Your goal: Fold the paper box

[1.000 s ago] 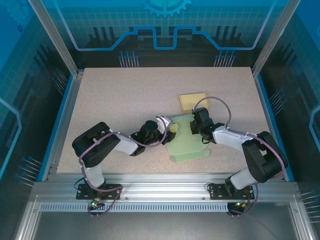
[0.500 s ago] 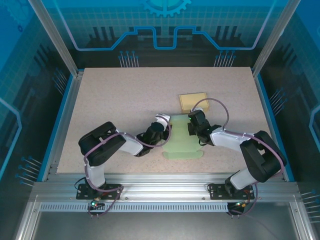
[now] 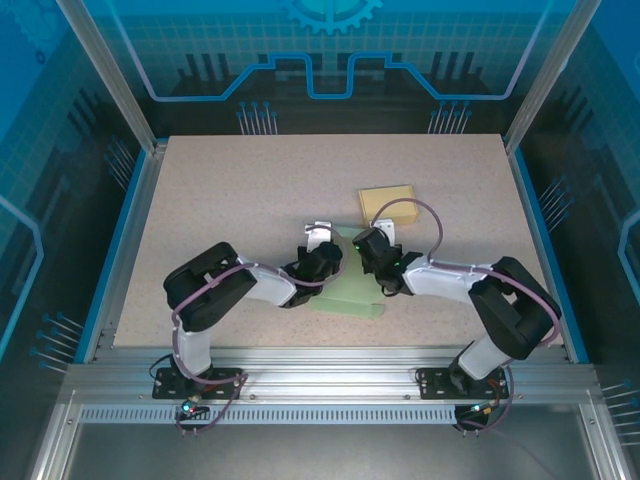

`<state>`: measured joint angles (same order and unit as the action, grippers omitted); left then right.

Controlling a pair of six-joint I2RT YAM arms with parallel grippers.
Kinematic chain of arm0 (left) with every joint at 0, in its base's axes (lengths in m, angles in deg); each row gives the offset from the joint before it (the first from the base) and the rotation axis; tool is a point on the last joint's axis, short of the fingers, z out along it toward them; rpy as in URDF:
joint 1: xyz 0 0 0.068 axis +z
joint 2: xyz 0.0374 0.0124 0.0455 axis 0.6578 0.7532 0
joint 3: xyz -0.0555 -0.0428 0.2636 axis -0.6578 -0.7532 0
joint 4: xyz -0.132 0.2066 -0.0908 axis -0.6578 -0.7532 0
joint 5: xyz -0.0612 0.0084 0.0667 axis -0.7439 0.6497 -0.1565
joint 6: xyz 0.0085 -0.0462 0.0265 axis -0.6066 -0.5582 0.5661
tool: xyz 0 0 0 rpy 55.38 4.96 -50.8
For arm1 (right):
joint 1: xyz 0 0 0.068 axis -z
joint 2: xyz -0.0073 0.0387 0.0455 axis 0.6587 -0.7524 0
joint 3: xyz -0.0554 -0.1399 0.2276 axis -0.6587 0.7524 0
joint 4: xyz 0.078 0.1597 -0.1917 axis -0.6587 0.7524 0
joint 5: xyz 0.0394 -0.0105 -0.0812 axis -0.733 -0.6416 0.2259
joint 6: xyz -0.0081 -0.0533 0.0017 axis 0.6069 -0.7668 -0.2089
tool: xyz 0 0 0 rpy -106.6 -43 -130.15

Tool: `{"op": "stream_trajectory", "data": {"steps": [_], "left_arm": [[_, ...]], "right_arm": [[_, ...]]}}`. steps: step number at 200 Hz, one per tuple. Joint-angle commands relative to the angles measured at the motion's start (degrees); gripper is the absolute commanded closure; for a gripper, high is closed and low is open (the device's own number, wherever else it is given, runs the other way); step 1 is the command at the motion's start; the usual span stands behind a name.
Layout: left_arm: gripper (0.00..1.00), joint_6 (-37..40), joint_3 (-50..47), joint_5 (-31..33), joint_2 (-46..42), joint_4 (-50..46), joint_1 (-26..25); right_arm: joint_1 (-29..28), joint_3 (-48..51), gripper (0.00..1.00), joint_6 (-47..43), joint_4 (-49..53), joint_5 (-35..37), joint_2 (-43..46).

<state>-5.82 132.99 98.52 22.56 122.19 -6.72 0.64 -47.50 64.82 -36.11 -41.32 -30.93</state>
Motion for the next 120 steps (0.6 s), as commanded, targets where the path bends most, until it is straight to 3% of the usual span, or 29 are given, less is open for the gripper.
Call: {"op": "stream_trajectory", "data": {"steps": [1,38,51,61,93,120], "left_arm": [[0.92,-7.51,1.89,8.23,1.58,-7.99,0.28],[0.87,-10.05,1.15,9.16,1.12,-8.05,1.48],[0.9,-11.18,0.74,8.67,0.97,-8.2,2.44],[1.0,-12.27,0.18,8.12,0.92,-8.2,3.19],[1.0,-12.28,-1.6,7.27,0.2,-6.1,4.16],[0.79,-7.12,-4.44,1.73,-1.23,1.61,3.65]], "right_arm": [[-3.7,-3.95,1.0,6.7,9.91,4.62,-3.52],[-6.37,-8.92,1.0,9.15,12.9,5.6,-8.66],[-7.03,-9.01,1.0,9.38,12.04,5.4,-9.1],[-7.29,-9.0,1.0,9.58,11.31,5.13,-9.21],[-7.34,-9.31,1.0,10.24,10.45,3.73,-9.69],[-7.29,-12.23,1.0,11.46,14.08,4.31,-11.33]]}}
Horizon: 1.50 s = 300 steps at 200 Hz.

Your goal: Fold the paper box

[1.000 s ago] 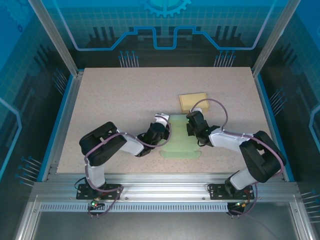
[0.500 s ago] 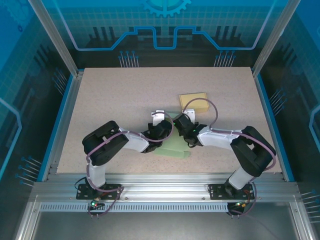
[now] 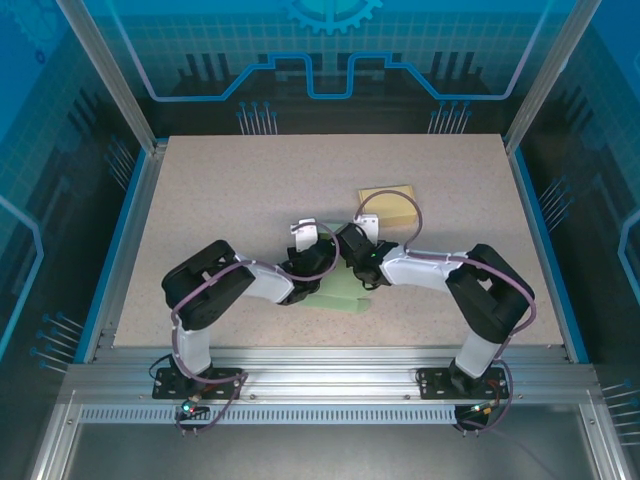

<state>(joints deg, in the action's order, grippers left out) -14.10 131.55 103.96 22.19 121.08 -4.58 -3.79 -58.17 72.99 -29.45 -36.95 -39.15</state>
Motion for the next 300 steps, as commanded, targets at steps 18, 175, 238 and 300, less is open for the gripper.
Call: {"op": "stream_trajectory", "data": {"steps": [18,175,238,300], "left_arm": [[0.7,4.7,-6.58,-7.37,-3.11,9.52,0.63],[0.89,-3.08,-7.33,-0.78,-5.46,0.03,-0.07],[0.23,3.9,-15.75,-15.99,-18.58,9.05,-2.05],[0.01,7.26,-20.71,-27.57,-39.74,2.03,-4.56]], "right_arm": [[-2.86,-3.08,1.0,4.22,9.51,0.03,-3.62],[-3.25,-2.65,1.0,8.43,12.01,-1.83,-1.94],[-1.43,-6.15,1.0,8.36,18.86,-1.82,-1.45],[4.7,-11.49,1.0,-0.94,26.31,-14.59,0.04]]}}
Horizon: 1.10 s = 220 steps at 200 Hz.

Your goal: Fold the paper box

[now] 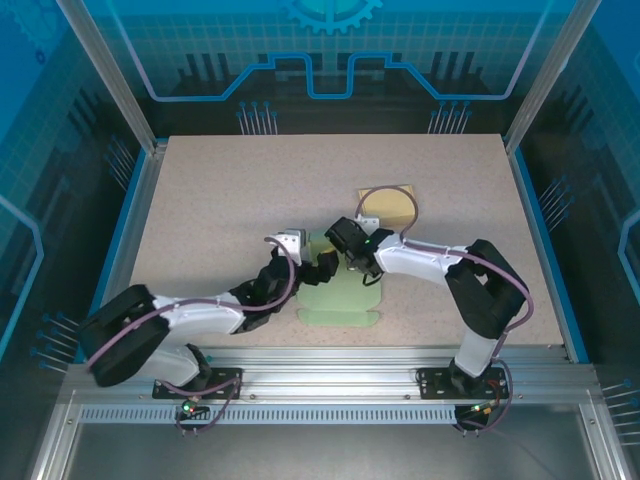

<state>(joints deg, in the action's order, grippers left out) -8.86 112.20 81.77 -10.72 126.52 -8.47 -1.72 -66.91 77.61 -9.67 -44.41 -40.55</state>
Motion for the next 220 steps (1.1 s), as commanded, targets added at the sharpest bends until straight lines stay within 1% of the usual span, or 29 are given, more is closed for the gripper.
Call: {"op": "stream_trajectory", "data": {"steps": [1,28,41,51,74,88,107,127,155,187,220], "left_arm": [[0.01,1.97,-1.4,-5.26,-7.12,-3.66,-0.67],[0.01,1.31,-1.49,1.6,-16.11,-12.01,-0.37],[0.01,1.08,-0.57,2.43,-19.67,-17.61,0.69],[0.01,0.52,0.25,1.44,-22.15,-21.58,2.24],[0.01,-1.2,2.11,-4.11,-25.85,-29.46,7.23],[0.01,-2.56,2.85,-8.15,-27.26,-32.35,10.33],[0.01,-3.71,3.03,-11.37,-28.22,-33.95,12.41],[0.01,-4.25,2.79,-12.44,-28.5,-34.41,12.96],[0.01,-4.77,2.44,-13.04,-28.76,-34.4,13.26],[0.01,-4.58,1.96,-12.77,-29.25,-33.65,13.48],[0.01,-4.24,1.98,-12.35,-28.66,-32.75,13.61]], "right_arm": [[2.69,-2.85,1.0,-5.89,6.65,-7.43,1.42],[4.23,-7.43,1.0,-12.71,14.24,-13.41,0.23],[5.17,-10.21,1.0,-16.59,19.26,-16.76,-0.85],[6.37,-12.03,1.0,-19.04,22.55,-19.61,-1.61],[9.67,-14.73,1.0,-24.22,26.64,-26.13,-2.87],[12.04,-16.76,1.0,-26.4,28.92,-29.45,-5.09],[13.8,-19.53,1.0,-29.34,31.53,-31.55,-9.11],[14.14,-22.62,1.0,-31.12,33.94,-30.63,-13.7],[14.0,-26.25,1.0,-30.98,35.88,-26.43,-18.26],[13.0,-29.96,0.99,-29.75,38.36,-17.44,-23.39],[10.52,-35.63,0.98,-28.78,40.88,-9.56,-31.79]]}}
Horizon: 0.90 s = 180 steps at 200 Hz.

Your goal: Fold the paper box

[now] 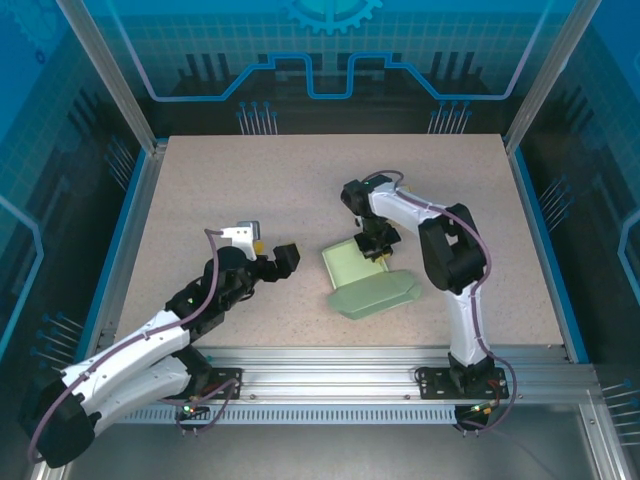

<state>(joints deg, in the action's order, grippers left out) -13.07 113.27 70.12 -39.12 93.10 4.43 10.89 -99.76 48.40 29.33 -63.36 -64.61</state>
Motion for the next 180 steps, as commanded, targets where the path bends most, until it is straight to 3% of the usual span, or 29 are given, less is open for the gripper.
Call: {"op": "stream_trajectory", "data": {"steps": [1,49,91,102,158,180], "left_arm": [[0.01,0.03,0.96,-0.69,-0.23,0.67,0.69],[0.01,0.25,1.28,-0.77,0.7,0.76,0.93],[0.01,0.66,1.19,-0.33,0.8,1.02,0.97],[0.01,0.85,1.19,-0.2,1.01,1.03,1.0],[0.01,1.11,1.11,0.11,1.3,0.79,1.09],[0.01,1.29,1.15,0.45,1.5,0.47,1.17]], "right_arm": [[-2.15,-2.97,0.98,0.45,2.01,9.56,-8.01],[-4.84,-13.12,0.96,1.62,6.08,14.64,-18.61],[-5.73,-14.01,0.98,1.96,5.01,14.6,-21.55],[-5.86,-13.73,0.92,1.89,4.77,14.24,-21.54],[-7.92,-12.47,0.37,0.47,3.85,16.23,-14.03],[-8.1,-12.87,0.27,0.39,3.97,16.79,-10.48]]}}
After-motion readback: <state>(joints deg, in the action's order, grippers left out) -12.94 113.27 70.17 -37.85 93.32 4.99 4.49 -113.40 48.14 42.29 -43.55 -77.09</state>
